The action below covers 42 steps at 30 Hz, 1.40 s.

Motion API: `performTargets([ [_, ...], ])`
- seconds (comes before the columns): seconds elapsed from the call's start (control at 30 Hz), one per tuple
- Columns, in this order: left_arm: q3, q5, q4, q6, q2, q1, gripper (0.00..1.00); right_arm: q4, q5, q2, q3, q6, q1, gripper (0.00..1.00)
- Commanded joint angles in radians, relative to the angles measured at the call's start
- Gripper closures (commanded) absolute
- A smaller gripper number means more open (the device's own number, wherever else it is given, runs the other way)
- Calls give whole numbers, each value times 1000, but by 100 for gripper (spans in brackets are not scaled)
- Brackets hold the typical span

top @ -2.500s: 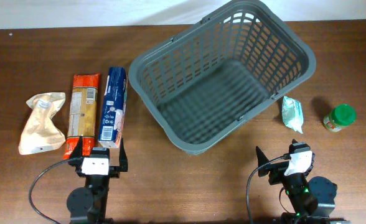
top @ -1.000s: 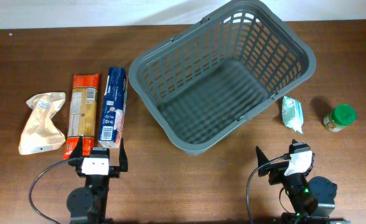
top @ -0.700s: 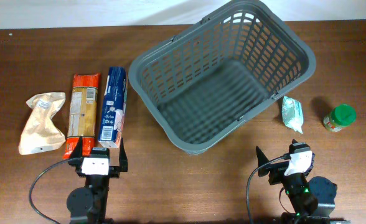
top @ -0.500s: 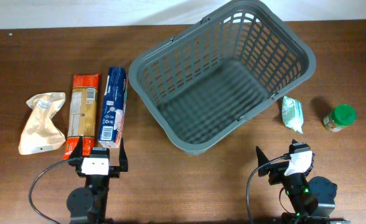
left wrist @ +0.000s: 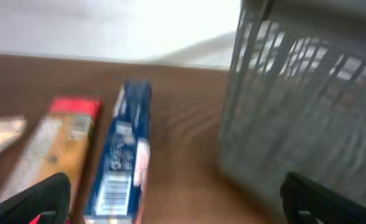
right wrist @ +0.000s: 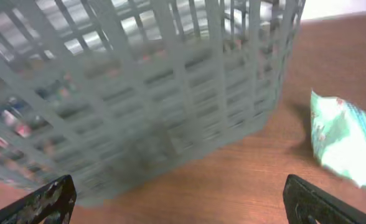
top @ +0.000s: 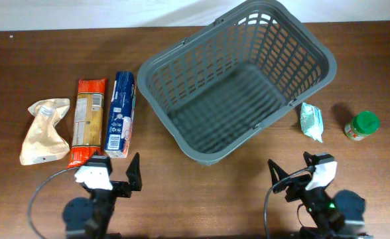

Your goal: Pack container

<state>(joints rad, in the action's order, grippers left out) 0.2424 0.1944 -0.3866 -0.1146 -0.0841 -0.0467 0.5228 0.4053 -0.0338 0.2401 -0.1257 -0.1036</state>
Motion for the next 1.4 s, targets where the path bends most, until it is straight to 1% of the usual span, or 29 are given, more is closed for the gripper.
performTargets([
  [0.0,240,-18,-58,-15,-116,3,1,82,-92,-102,259,-36,7,1],
  [0.07,335,-18,-94,5,-202,3,1,156,-135,-200,389,-3,7,1],
  [0.23,613,-14,-212,20,-477,3,1,349,-156,-497,747,116,7,1],
  [0.27,668,-10,-238,29,-529,3,1,374,-156,-542,803,135,7,1],
  [0.3,742,2,-271,57,-596,3,1,410,-155,-615,896,153,7,1],
  [0.43,1005,32,-423,132,-819,3,1,487,-75,-799,1155,145,7,1],
  [0.53,1211,49,-593,132,-986,3,1,539,-4,-886,1274,119,7,1],
  [0.6,1320,54,-691,130,-1075,3,1,540,39,-924,1318,117,7,1],
  [0.67,1386,54,-762,131,-1139,3,1,540,57,-952,1341,105,7,1],
  [0.73,1409,69,-795,127,-1181,3,1,545,53,-978,1358,74,7,1],
  [0.83,1412,107,-842,135,-1210,3,1,569,26,-1022,1389,33,7,17],
  [0.87,1412,107,-857,138,-1211,3,10,585,14,-1041,1405,25,7,22],
  [0.9,1412,116,-866,151,-1211,3,43,603,-6,-1063,1424,11,7,31],
  [0.93,1413,134,-874,169,-1209,3,71,617,-18,-1081,1439,11,7,43],
  [0.97,1420,151,-889,173,-1205,3,75,639,-33,-1114,1469,11,7,55],
  [1.0,1426,155,-898,173,-1203,3,80,649,-38,-1130,1485,12,7,59],
  [1.03,1437,156,-912,173,-1201,4,98,660,-45,-1152,1508,12,7,72],
  [1.07,1454,156,-934,173,-1198,7,98,670,-50,-1175,1533,11,7,82],
  [1.1,1473,155,-957,173,-1196,11,98,676,-51,-1194,1553,12,7,87],
  [1.13,1500,154,-986,173,-1195,20,98,681,-51,-1217,1577,11,7,94],
  [1.17,1528,149,-1015,174,-1193,32,98,683,-51,-1234,1595,11,7,96],
  [1.23,1590,115,-1085,174,-1189,70,98,686,-52,-1275,1632,3,7,96],
  [1.3,1634,87,-1147,174,-1184,112,98,686,-72,-1305,1651,-36,7,96],
  [1.37,1673,71,-1215,177,-1174,187,98,684,-109,-1344,1657,-84,7,96],
])
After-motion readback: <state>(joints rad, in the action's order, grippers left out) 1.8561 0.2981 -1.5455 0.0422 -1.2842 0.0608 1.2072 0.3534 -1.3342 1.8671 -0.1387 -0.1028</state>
